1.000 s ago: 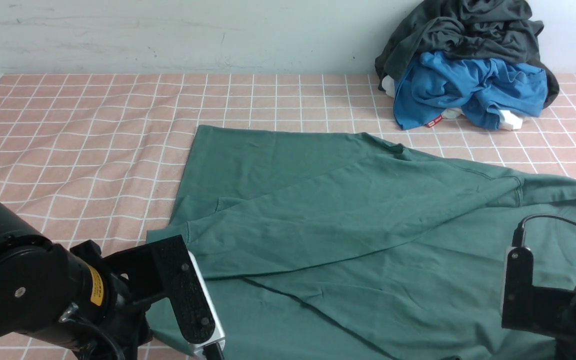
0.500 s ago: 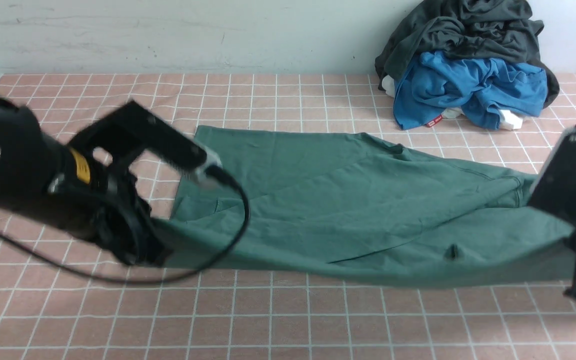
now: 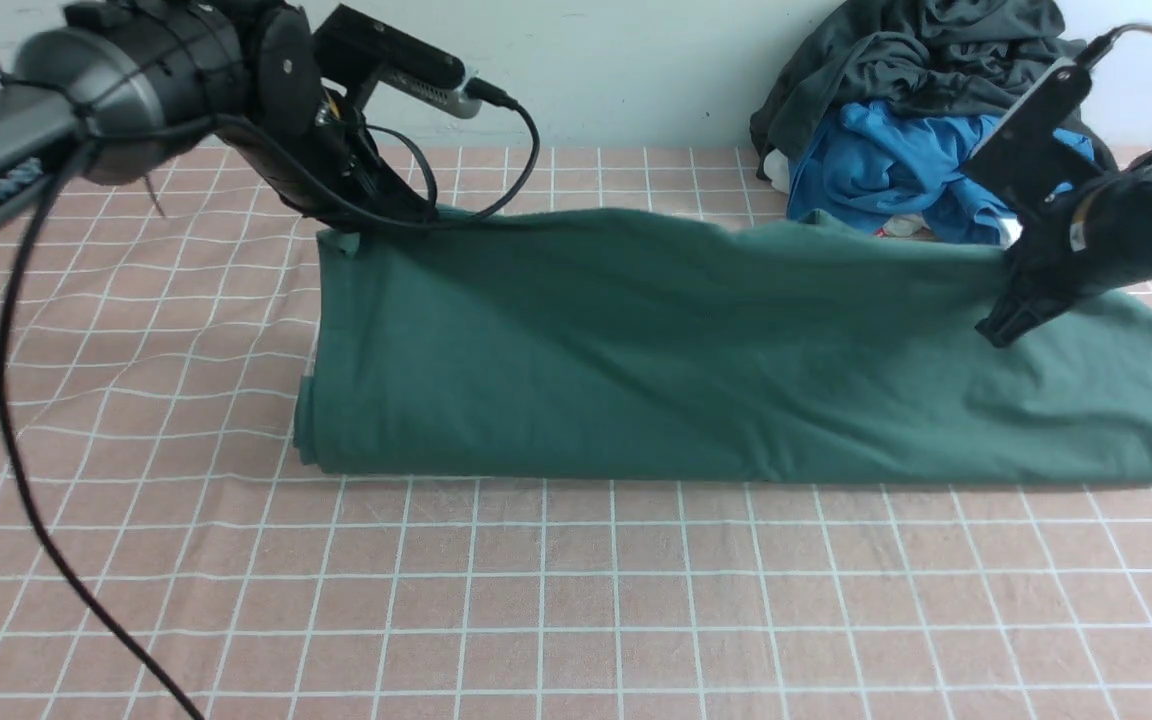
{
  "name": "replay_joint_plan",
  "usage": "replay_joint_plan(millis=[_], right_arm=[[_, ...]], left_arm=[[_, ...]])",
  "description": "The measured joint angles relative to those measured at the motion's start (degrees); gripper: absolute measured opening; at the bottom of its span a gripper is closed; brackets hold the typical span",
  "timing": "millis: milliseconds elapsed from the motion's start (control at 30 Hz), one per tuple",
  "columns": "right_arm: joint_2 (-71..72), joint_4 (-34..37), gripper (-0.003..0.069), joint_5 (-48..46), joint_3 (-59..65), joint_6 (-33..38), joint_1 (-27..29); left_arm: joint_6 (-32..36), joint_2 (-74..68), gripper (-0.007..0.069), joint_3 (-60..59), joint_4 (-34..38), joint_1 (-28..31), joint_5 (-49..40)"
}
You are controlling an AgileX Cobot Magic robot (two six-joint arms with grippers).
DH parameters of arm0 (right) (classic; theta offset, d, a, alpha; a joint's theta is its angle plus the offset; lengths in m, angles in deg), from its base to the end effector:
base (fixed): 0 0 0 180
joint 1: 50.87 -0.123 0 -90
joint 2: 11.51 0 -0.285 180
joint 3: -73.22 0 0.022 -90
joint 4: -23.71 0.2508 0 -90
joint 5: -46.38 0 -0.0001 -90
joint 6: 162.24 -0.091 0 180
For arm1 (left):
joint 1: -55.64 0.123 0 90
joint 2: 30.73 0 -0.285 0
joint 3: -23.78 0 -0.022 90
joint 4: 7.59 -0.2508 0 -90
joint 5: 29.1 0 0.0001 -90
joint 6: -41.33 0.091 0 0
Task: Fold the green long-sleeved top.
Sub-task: Use both arms to drag the lower edge of the fabric forward and fold it over the upper edge
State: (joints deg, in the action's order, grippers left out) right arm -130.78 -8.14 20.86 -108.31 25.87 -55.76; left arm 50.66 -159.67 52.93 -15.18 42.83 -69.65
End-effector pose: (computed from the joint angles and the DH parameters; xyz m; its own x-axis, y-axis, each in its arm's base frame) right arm 0.4289 0.0159 0.2066 -0.6431 -0.6485 -0.4073 -0.4120 0.7413 -0.5298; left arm 0.4777 -0.1006 0.2541 -0.6785 0.4206 -0.6022 0.3564 0.9054 0.2308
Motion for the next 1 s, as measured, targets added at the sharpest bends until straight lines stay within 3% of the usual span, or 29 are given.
replay_joint_plan(millis=[233, 333, 467, 567, 633, 733, 767, 833, 900, 1000], right_arm=[[-11.18, 0.00, 0.0115, -3.18, -12.93, -7.00, 1.80], [-12.26, 0.05, 0.0173, -5.17, -15.23, -9.59, 1.97], [-12.60, 2.56, 0.0270, -13.05, -20.08, -16.24, 1.98], [-12.54, 8.16, 0.0274, -18.64, -23.59, -14.87, 1.25], [-12.54, 17.77, 0.0226, -21.62, -25.54, -6.45, 0.13], [-12.61, 30.14, 0.0138, -23.88, -26.02, 7.46, -1.43], [-13.22, 38.69, 0.0075, -24.90, -26.11, 16.68, -2.44], [-14.39, 47.28, 0.0017, -25.41, -26.11, 25.89, -3.60], [-15.32, 50.58, -0.0002, -25.57, -26.11, 27.64, -3.81], [-15.71, 48.08, -0.0011, -24.29, -26.11, 21.42, -2.01]], left_arm=[[-4.14, -15.04, 0.0045, 15.27, -1.42, 0.92, 3.02], [-5.24, -17.60, 0.0118, 18.52, -1.97, 1.58, 2.96], [-9.69, -18.54, 0.0310, 21.91, -3.82, 2.76, 2.69], [-13.18, -18.43, 0.0398, 24.83, -4.04, 3.17, -0.19], [-13.95, -18.32, 0.0428, 27.16, -2.71, 3.17, -5.48], [-11.37, -18.20, 0.0413, 29.07, 0.48, 2.79, -11.46], [-8.02, -18.02, 0.0371, 29.63, 2.80, 2.27, -16.17], [-2.63, -17.90, 0.0288, 29.93, 5.39, 1.36, -21.99], [1.47, -17.72, 0.0197, 30.04, 6.62, 0.62, -26.94], [4.41, -16.59, 0.0049, 29.88, 7.58, 0.25, -30.12]])
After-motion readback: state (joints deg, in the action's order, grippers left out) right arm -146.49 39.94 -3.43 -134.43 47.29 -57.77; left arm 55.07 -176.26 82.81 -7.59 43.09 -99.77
